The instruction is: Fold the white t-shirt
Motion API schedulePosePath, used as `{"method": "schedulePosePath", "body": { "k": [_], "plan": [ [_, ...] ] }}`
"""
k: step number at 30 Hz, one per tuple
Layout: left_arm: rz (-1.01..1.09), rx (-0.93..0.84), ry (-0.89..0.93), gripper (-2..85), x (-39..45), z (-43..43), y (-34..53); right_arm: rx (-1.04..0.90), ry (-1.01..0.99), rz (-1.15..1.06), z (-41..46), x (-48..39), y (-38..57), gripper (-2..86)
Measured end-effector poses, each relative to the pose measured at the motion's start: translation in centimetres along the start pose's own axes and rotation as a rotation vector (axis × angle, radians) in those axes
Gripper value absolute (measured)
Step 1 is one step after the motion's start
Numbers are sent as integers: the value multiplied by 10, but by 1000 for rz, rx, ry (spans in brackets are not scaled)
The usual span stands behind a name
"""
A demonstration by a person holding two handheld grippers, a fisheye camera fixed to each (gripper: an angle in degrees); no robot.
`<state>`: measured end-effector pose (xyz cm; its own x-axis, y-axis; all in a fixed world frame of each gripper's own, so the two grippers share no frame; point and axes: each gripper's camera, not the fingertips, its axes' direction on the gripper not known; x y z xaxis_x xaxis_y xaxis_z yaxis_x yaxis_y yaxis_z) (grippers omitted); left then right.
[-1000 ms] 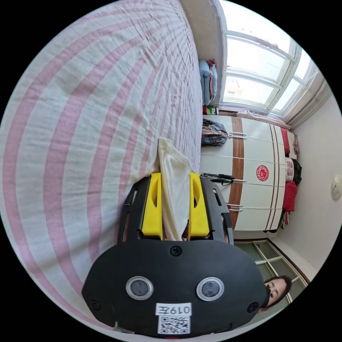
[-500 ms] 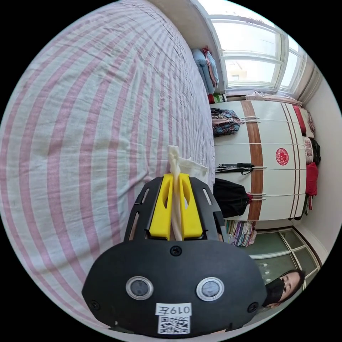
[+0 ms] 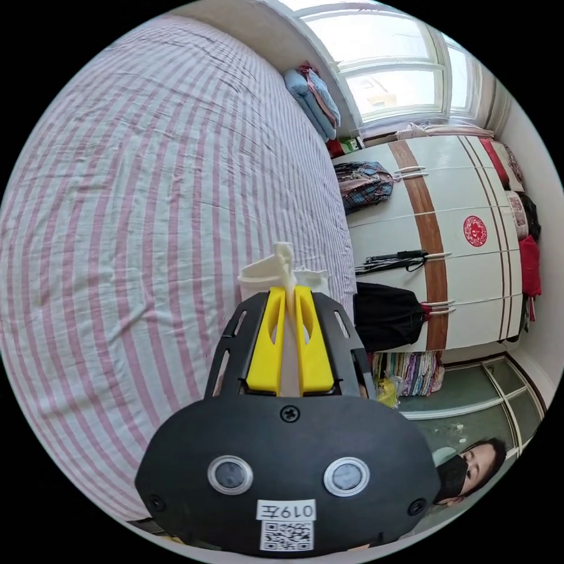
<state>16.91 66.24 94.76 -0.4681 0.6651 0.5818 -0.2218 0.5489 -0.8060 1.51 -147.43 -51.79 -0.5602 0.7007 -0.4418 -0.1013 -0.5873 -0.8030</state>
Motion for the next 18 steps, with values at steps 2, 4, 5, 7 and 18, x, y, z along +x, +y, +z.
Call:
{"method": "schedulePosePath", "body": {
  "k": [2,4,5,7,18],
  "plan": [
    [33,-17,0,29,48,42,-15,15,-9,49,-16,31,9,7],
    [53,-30,-13,29,86,77,-26,30,-18,117,-37,72,24,7],
    [66,-41,-18,29,111,102,-33,34,-19,135,-42,83,28,7],
    [82,-56,-30,29,147,143,-43,51,-26,207,-64,127,46,7],
    [41,-147,-148,28,298,408,-97,31,-4,520,-129,318,146,6]
  ]
}}
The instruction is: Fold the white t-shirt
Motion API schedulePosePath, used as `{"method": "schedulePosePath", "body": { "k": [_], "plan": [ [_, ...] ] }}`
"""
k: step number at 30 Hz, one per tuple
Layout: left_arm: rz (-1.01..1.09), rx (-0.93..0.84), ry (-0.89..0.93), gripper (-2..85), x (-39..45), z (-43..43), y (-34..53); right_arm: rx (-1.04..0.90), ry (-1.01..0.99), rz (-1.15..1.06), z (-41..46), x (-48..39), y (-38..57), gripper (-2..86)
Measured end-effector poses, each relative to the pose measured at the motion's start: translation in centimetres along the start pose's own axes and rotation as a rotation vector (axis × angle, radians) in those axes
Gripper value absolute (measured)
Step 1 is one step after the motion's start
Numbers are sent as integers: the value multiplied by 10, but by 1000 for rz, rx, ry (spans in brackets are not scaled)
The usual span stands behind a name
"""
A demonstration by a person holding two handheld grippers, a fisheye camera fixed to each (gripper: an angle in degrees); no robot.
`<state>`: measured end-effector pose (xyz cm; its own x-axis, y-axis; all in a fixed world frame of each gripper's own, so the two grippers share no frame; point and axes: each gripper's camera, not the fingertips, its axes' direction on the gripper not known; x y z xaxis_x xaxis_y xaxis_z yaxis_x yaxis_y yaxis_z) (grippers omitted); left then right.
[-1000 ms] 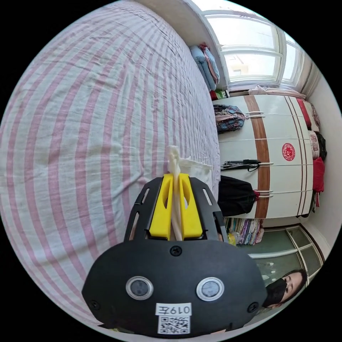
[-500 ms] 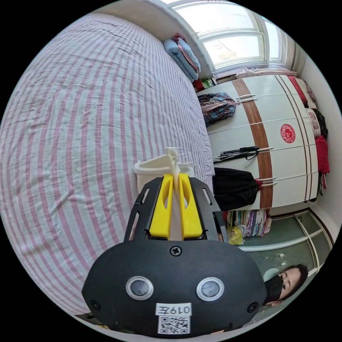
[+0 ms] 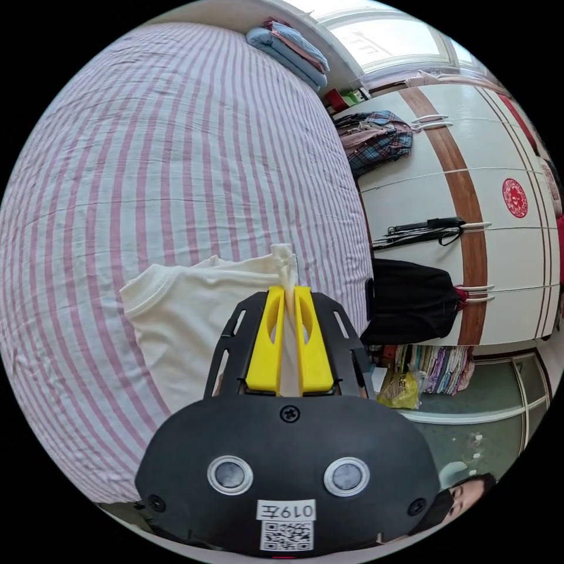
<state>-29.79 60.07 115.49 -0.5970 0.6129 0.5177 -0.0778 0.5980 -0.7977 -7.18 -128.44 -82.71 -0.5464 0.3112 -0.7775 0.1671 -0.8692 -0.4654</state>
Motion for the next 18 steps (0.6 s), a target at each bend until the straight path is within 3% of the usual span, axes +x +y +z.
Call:
{"method": "schedulePosePath", "body": {
  "k": [5,10,18],
  "plan": [
    [-23,-44,-73,29,60,88,-34,-19,12,71,-14,66,7,5],
    [-39,-53,-126,27,104,134,-58,-18,-26,195,-26,129,10,4],
    [-37,-87,-169,19,164,190,-88,-18,0,221,-41,174,14,4]
  ]
}}
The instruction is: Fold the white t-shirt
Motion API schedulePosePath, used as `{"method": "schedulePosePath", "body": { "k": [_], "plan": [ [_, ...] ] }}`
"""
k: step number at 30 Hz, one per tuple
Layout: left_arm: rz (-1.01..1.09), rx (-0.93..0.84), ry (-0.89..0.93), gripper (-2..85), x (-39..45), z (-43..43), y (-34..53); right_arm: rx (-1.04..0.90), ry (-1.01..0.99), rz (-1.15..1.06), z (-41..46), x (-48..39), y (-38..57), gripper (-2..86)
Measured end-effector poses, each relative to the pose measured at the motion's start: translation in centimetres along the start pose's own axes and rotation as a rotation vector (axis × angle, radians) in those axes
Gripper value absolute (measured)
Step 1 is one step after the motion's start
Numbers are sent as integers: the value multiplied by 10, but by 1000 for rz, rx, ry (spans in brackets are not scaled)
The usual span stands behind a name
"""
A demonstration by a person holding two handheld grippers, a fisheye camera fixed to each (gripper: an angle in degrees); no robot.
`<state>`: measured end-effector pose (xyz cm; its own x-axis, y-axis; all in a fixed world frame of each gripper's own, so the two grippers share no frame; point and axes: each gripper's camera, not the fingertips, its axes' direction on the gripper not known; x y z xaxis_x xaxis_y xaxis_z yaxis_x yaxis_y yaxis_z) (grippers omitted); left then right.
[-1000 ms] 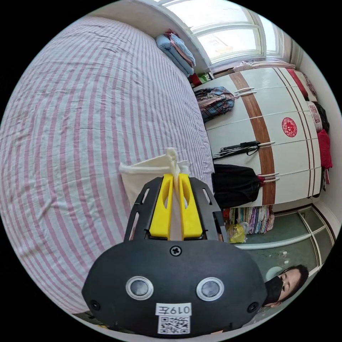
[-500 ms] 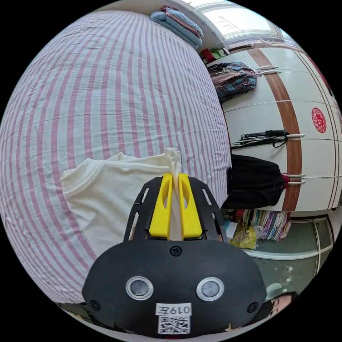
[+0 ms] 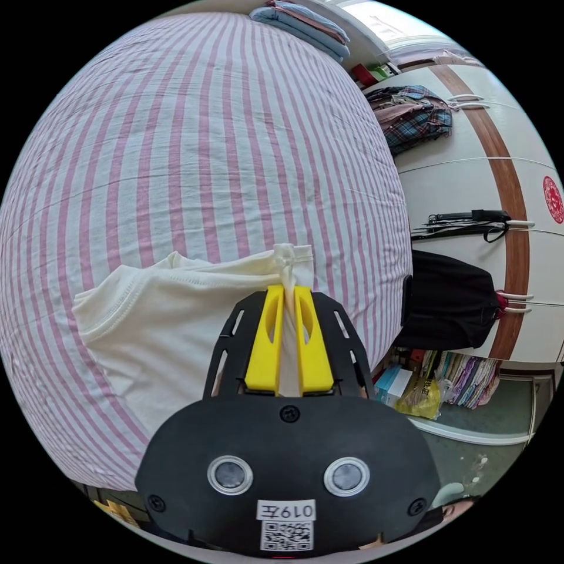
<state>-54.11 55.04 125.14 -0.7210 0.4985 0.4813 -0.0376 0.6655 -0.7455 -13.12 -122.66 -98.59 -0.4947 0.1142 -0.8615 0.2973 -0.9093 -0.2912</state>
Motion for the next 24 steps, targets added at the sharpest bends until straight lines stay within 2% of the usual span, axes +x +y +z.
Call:
{"method": "schedulePosePath", "body": {
  "k": [13,24],
  "plan": [
    [65,-3,-57,17,106,24,-25,18,16,17,-24,56,-2,3],
    [117,-15,-224,21,192,11,-20,34,-19,42,-46,82,-6,2]
  ]
}}
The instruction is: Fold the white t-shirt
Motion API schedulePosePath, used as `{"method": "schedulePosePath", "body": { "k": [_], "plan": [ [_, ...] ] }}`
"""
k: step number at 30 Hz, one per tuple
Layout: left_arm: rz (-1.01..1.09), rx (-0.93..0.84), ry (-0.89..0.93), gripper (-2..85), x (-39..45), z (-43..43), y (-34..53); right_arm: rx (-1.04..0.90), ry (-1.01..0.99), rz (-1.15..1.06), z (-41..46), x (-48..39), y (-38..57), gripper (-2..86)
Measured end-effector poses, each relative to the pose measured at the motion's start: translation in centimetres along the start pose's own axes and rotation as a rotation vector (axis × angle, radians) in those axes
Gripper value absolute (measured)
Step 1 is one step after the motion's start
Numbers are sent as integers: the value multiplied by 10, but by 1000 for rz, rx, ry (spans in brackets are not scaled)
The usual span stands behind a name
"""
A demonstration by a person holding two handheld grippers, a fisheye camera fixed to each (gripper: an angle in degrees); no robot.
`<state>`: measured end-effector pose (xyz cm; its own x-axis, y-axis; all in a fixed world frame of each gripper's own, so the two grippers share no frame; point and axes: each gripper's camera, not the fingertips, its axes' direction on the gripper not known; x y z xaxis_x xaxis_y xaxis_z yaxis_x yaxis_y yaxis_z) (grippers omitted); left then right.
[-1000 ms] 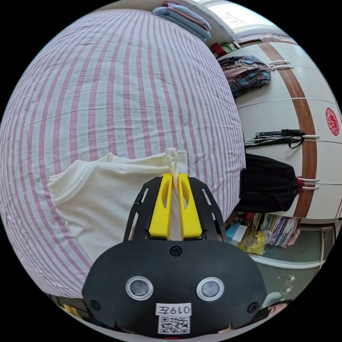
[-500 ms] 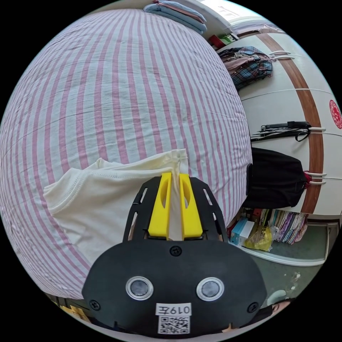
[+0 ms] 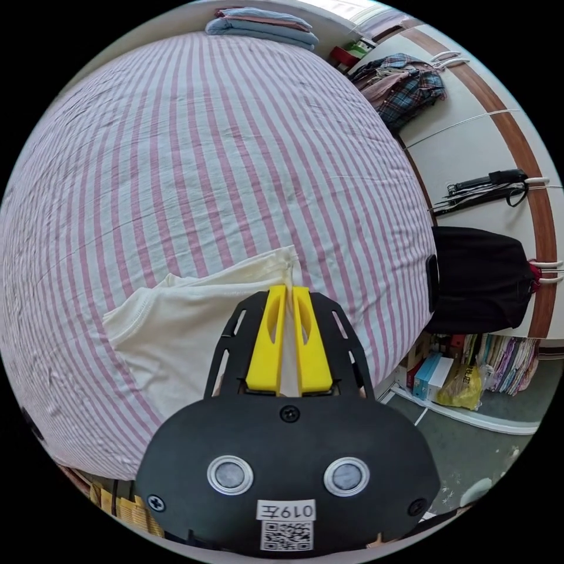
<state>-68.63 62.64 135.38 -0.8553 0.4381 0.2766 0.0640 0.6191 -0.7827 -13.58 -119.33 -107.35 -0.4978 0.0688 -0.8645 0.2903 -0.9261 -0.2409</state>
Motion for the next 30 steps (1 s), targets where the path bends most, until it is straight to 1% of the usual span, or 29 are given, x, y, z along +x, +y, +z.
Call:
{"method": "schedulePosePath", "body": {
  "k": [3,5,10,14,21,30],
  "plan": [
    [-1,-14,-35,24,13,2,-1,-13,5,31,-1,10,-1,2],
    [1,-5,17,29,16,0,3,-16,14,39,-3,15,-2,2],
    [-9,-4,66,48,13,-12,14,-18,14,58,-7,24,-5,2],
    [-33,3,176,66,0,-24,28,-14,11,76,-9,28,-8,2],
    [-57,-2,257,82,-15,-52,56,-13,-45,146,-13,38,-16,4],
    [-36,8,339,83,-36,-113,112,-20,-22,149,-17,29,-37,6]
  ]
}}
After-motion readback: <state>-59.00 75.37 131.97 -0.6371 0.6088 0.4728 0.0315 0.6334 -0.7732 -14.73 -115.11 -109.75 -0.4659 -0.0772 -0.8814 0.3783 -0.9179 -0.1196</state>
